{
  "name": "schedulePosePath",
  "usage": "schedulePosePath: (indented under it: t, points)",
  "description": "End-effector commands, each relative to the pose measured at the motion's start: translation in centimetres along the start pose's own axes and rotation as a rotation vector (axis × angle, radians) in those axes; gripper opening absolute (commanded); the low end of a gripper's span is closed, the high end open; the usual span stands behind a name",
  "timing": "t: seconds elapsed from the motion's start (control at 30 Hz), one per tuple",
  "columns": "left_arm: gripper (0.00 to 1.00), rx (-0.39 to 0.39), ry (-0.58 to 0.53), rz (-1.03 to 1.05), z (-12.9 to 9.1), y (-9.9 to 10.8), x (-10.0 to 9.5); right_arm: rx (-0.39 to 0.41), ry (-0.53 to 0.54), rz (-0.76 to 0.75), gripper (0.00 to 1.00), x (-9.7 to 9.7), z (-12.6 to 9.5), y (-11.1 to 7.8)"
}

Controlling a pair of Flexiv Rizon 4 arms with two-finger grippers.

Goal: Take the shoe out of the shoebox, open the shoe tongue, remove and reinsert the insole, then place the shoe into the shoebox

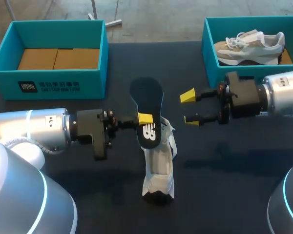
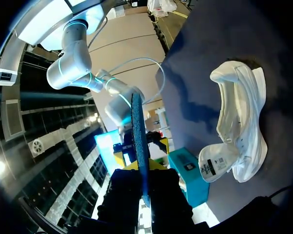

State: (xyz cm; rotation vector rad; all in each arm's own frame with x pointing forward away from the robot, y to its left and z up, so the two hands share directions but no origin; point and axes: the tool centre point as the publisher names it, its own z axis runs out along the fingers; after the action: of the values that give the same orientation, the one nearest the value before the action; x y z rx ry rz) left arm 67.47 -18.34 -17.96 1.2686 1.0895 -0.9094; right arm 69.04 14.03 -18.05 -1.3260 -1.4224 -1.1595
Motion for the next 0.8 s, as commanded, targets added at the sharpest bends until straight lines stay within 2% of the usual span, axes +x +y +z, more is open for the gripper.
schedulePosePath:
  t: [0.03,0.33,0.8]
  points:
    - [0.0,-0.004,0.0,0.002,0.1,-0.2,0.0,0.035,0.002,-0.005,1.0,-0.2,1.9,2.2]
    - [0.0,-0.003,-0.005,0.014,0.3,-0.3,-0.1,0.045,0.003,-0.026,1.0,0.5,2.6,3.1]
    - [0.0,-0.01,0.015,0.048,1.4,-0.2,0.3,0.062,0.02,-0.037,1.0,0.5,4.1,3.0]
